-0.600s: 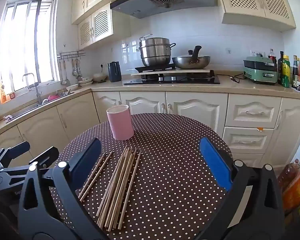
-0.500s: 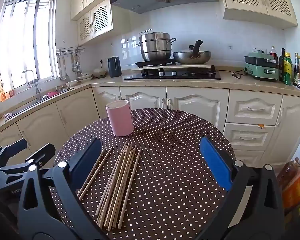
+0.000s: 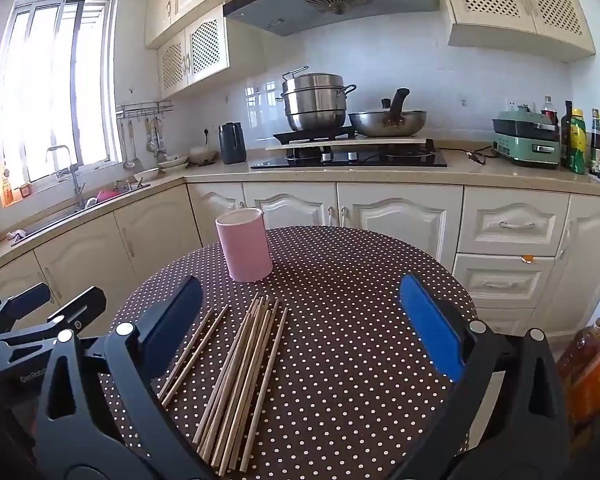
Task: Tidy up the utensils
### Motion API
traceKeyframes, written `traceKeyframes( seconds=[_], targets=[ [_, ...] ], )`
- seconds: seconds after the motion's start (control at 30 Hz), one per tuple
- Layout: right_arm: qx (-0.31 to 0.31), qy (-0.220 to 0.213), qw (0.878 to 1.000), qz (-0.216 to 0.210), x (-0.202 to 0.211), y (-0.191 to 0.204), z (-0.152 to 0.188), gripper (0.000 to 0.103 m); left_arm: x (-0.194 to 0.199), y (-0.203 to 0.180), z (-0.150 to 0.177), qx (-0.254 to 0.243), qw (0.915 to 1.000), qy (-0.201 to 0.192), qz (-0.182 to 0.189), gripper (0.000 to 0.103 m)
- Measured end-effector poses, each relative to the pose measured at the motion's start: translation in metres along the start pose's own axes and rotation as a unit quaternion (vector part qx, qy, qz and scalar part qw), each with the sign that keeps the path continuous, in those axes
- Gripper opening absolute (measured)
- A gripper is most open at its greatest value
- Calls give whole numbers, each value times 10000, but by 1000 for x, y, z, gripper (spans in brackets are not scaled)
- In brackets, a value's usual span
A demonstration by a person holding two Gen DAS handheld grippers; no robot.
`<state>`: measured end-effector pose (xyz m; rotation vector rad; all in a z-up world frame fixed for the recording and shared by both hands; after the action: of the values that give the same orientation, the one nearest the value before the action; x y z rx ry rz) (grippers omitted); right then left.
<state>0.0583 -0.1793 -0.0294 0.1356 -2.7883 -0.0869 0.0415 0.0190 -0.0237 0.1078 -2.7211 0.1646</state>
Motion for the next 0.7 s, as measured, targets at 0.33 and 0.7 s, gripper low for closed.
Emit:
traceKeyframes(
  seconds=[0.33, 0.7],
  targets=[
    [-180, 16, 9997, 161, 6, -9, 11, 97, -10, -13, 6, -143, 9998, 137, 62, 99],
    [-55, 153, 9998, 141, 1, -7, 14, 97, -12, -6, 12, -39, 9998, 172, -45, 99]
  ],
)
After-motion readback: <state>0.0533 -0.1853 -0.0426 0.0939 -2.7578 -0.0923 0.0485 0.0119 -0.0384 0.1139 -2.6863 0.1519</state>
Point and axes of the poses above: each gripper's, at about its wrist camera, not at the fingertips, and x roughly against the way its jaws point, y to its left, z to its underside, the point moved 4 cm from there along -x, roughly the way its jaws point, and after that the axes turned 4 degrees about x, right-handed, at the moved point
